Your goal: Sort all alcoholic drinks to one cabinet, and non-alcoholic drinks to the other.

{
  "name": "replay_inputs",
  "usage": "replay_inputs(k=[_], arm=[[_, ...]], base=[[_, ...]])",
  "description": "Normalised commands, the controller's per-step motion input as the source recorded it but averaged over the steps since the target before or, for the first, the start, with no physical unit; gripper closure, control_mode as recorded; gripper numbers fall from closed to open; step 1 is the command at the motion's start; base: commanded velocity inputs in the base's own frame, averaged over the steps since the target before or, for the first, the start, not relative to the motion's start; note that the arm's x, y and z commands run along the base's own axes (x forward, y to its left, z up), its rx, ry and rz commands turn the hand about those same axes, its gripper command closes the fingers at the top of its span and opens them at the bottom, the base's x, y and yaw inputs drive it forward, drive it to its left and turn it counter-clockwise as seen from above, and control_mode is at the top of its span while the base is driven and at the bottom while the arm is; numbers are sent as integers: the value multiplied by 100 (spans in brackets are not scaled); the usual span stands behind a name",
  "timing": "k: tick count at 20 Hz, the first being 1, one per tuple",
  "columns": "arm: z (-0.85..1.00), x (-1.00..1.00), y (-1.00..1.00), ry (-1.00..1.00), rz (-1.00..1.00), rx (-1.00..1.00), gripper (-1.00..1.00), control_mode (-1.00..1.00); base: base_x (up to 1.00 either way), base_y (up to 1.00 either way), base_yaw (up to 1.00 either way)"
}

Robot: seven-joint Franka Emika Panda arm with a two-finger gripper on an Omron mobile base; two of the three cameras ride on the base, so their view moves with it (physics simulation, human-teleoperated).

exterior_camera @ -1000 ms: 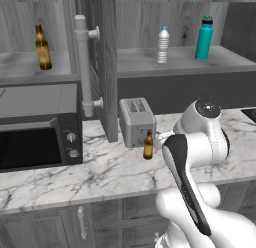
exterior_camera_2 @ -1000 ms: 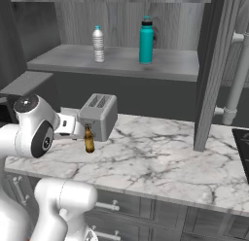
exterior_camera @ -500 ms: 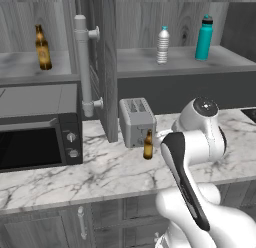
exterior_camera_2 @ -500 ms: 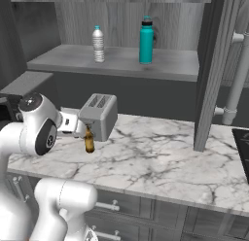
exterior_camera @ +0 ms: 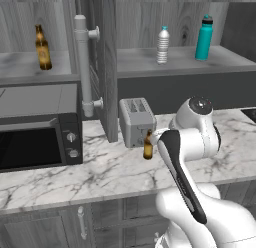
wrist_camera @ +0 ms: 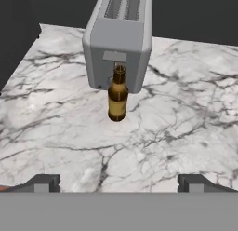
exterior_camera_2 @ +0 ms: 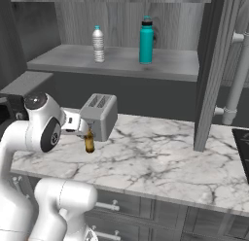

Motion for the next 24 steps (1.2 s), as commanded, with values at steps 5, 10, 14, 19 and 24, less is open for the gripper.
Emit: replay_inputs(k=[5,10,14,19,24], arm=[[-23,22,4,3,0,0,-100,-100],[-20,23,3,3,0,0,-100,-100],[-16,20,1,1,0,0,-100,-100],[-23,21,4,1,0,0,-100,-100],[-24,22,5,0,0,0,-100,-100]], base=[[0,0,0],[0,0,0],[0,0,0],[0,0,0],[0,0,0]])
